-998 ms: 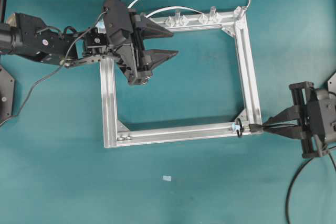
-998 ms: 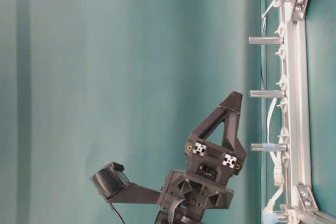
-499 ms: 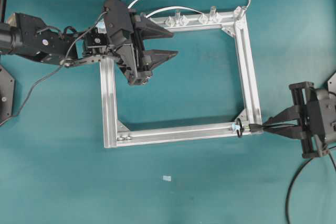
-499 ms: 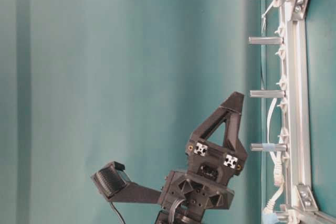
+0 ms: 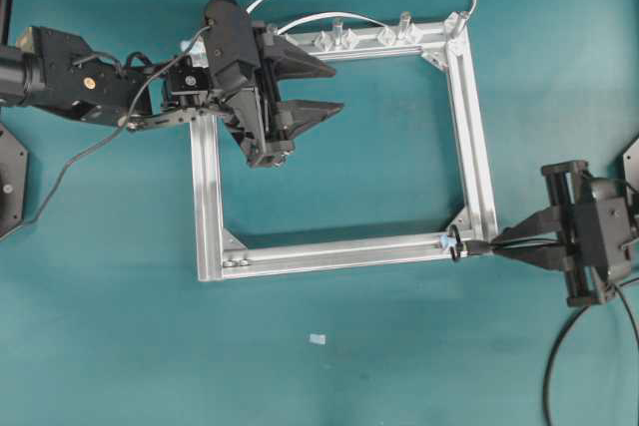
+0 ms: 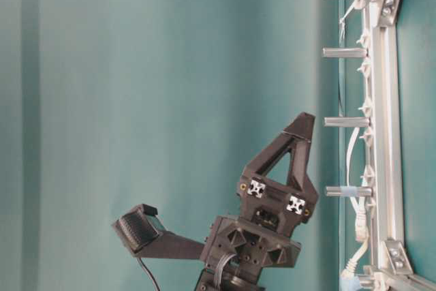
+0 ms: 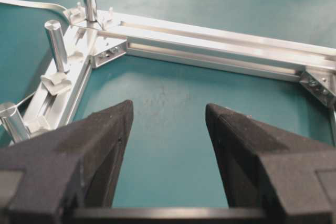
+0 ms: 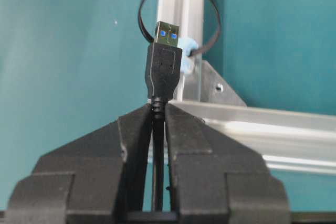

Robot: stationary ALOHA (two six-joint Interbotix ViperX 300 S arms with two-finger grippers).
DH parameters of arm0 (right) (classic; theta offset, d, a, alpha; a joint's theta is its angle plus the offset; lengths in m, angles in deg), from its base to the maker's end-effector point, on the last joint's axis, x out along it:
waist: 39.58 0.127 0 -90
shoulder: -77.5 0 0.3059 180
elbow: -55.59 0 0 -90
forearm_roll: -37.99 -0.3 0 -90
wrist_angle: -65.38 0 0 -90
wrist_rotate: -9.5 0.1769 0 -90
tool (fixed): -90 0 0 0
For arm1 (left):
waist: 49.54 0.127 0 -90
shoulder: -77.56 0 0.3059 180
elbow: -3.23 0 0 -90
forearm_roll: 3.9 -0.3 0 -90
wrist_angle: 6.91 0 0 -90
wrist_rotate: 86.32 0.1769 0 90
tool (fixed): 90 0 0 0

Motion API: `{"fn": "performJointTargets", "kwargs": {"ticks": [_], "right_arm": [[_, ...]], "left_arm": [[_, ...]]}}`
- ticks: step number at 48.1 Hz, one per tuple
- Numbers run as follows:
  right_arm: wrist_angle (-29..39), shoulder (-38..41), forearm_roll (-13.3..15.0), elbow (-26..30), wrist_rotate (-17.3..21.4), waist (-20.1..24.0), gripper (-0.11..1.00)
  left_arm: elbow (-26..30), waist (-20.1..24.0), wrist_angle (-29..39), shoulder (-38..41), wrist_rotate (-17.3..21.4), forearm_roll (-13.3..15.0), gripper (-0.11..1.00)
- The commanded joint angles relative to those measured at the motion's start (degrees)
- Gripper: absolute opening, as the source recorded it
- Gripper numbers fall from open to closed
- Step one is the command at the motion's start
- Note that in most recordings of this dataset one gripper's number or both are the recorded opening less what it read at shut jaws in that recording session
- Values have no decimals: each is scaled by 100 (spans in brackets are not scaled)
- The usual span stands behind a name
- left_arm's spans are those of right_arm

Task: Insert the wire through the string loop located on the right side.
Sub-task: 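Push the USB plug through the zip-tie loop with the right gripper, then move the left gripper to the plug tip and grasp it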

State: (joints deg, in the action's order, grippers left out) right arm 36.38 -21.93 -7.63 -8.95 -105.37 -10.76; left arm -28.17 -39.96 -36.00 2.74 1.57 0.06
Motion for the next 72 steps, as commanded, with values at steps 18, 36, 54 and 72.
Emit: {"fn": "performJointTargets", "kwargs": {"ticks": [18,36,54,72], "right_arm": [[-62,431,97,510,-70,-387,11],[-70,756,202,782,-70,-404,11],[-114,844,202,853,-70,-457,11],[-114,835,193,835,-70,-457,11]], "left_arm": [[105,-62,132,-167,-35,-18,60],[105,-62,132,-167,-26,-26,60],[105,-62,132,-167,-26,-18,60],[185,-677,510,-167,-132,-9,60]]}}
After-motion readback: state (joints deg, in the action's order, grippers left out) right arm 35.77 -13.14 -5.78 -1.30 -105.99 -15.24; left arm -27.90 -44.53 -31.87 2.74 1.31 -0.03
